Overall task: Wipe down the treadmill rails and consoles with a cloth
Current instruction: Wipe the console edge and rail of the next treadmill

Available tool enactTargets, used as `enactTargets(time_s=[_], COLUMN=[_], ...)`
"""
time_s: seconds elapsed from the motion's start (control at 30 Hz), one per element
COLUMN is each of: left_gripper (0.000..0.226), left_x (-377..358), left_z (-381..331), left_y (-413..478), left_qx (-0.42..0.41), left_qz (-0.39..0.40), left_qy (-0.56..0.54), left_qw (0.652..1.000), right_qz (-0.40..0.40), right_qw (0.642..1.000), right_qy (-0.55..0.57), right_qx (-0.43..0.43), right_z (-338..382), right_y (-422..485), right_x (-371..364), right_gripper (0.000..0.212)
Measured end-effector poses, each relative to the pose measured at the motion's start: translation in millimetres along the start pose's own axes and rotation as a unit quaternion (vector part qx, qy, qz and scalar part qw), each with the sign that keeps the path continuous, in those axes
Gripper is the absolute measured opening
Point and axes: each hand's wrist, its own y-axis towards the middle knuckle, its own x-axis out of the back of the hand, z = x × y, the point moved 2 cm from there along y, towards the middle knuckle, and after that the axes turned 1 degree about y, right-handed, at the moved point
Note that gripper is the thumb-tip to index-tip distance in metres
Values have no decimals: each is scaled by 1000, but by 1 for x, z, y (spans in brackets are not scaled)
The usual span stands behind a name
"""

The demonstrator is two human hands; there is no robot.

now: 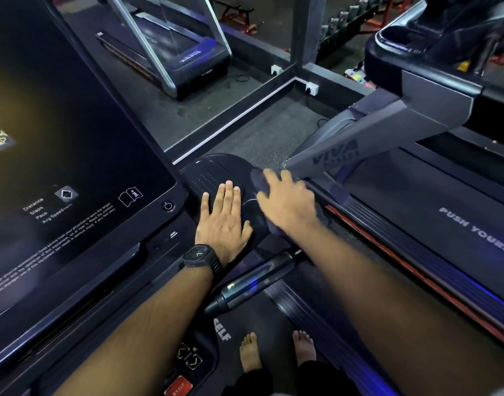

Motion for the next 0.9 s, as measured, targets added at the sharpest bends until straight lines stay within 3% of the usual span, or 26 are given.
enactTargets(time_s=[0.07, 0.13, 0.2, 0.3, 0.43, 0.47, 0.6, 0.67, 0.8, 0.9], left_gripper=[80, 79, 79, 79, 80, 80, 80, 82, 86, 84], left_x=[2, 4, 5, 7, 7, 7, 8, 8, 7, 9], left_z=[-1, -3, -5, -7, -5, -6, -6, -5, -5, -3], left_y=[-1, -1, 2, 5, 6, 6, 8, 9, 15, 19], left_qx=[1, -2, -21, -37, -34, -32, -40, -38, -44, -39], left_qz=[3, 10, 20, 22, 27, 31, 43, 41, 44, 58], left_qy=[-3, -16, -23, -32, -53, -58, -59, -64, -63, -57], left_qw=[1000, 1000, 999, 999, 998, 997, 997, 996, 996, 996], right_qz=[52, -4, -45, -67, 10, 5, -36, -30, 74, 53], right_qw=[987, 987, 993, 993, 988, 985, 993, 998, 978, 980], right_qy=[109, 63, -60, -96, 67, 51, -105, -59, 129, 94], right_qx=[-105, -145, -95, -18, -140, -165, -47, -18, -143, -169], right_z=[-17, -17, 1, 7, -16, -15, 14, 12, -9, -1], right_y=[7, -13, -39, -39, -13, -18, -40, -21, 20, 11], right_x=[7, 4, -10, -14, 3, 2, -12, -6, 11, 7], right_gripper=[59, 60, 66, 67, 61, 61, 64, 60, 55, 57])
